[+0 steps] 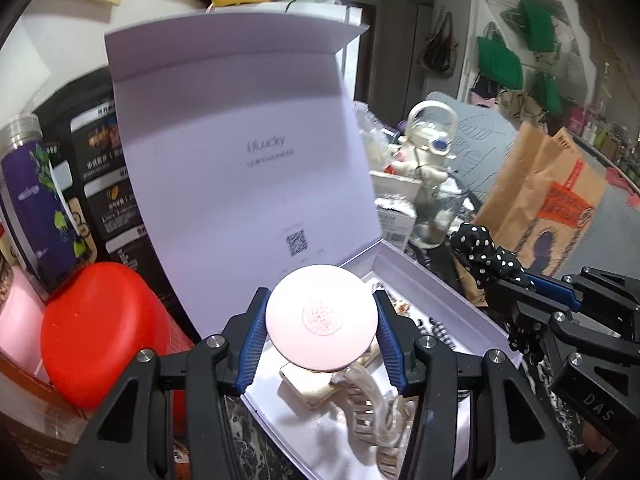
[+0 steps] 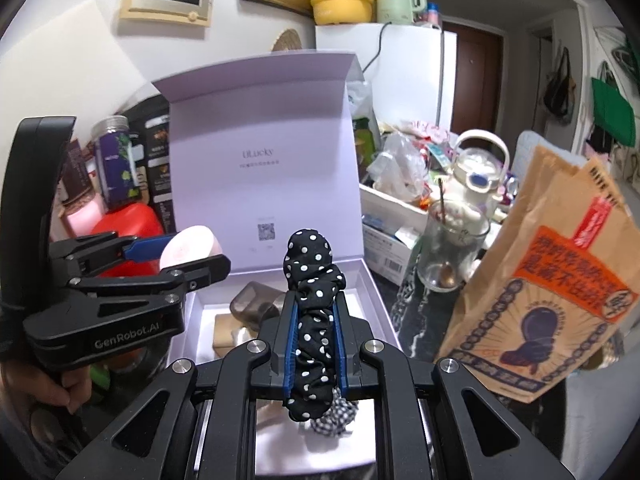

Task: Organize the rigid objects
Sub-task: 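Carry the compact and scrunchie over the lavender box with both tools, then lower the compact and scrunchie into the box and open both tools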

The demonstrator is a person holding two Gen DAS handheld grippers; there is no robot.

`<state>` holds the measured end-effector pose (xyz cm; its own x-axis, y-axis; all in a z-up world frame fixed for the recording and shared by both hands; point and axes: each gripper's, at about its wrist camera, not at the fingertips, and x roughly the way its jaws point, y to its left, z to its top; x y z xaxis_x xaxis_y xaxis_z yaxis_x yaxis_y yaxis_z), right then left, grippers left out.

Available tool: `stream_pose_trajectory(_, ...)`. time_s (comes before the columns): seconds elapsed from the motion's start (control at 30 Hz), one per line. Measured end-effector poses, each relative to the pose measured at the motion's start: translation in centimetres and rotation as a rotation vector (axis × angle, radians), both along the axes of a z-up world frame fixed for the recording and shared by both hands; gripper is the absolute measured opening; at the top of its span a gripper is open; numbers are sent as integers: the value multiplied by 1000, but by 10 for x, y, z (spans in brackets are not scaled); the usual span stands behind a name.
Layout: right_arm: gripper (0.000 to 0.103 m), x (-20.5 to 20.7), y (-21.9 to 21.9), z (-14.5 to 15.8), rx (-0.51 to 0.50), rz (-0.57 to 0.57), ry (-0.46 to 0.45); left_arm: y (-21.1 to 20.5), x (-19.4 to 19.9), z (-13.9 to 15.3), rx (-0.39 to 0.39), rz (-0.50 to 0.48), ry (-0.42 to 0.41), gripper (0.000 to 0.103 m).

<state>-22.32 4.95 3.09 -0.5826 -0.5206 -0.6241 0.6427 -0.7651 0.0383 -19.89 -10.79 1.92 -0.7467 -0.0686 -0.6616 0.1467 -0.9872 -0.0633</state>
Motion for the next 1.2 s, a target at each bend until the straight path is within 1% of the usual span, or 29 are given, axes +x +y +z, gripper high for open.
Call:
stream_pose_trajectory(0.1,15,-7,-7,-12,18,0,-26,-4,-5,-11,8,8,-25,50)
stream_pose_trajectory(0.3,15,-15,-9,-30,37,-16,-53,-9,-14,-22,1,30,-63,50)
stream_pose_trajectory(0.43,15,-21,-10,-42,53,-21,-81,-9,-23,-36,1,41,-106,50)
stream_pose_trajectory(0.6,16,-31,-11,-56,56,-24,-134,-12,-29,-49,29,54,-164,50)
stream_pose_trajectory(0.73,16,-37,-10,-64,56,-29,-166,-15,-30,-50,26,77,-172,50)
stream_pose_trajectory(0.87,16,-39,-11,-71,71,-30,-179,-14,-30,-51,27,71,-183,50)
stream_pose_trajectory(1.07,16,-37,-18,-79,111,-29,-171,-14,-27,-50,22,64,-187,50)
stream_pose_trajectory(1.1,16,-37,-19,-81,113,-28,-175,-14,-29,-50,31,61,-187,50)
stream_pose_trajectory(1.2,16,-38,-20,-87,129,-31,-181,-17,-30,-52,96,37,-190,50)
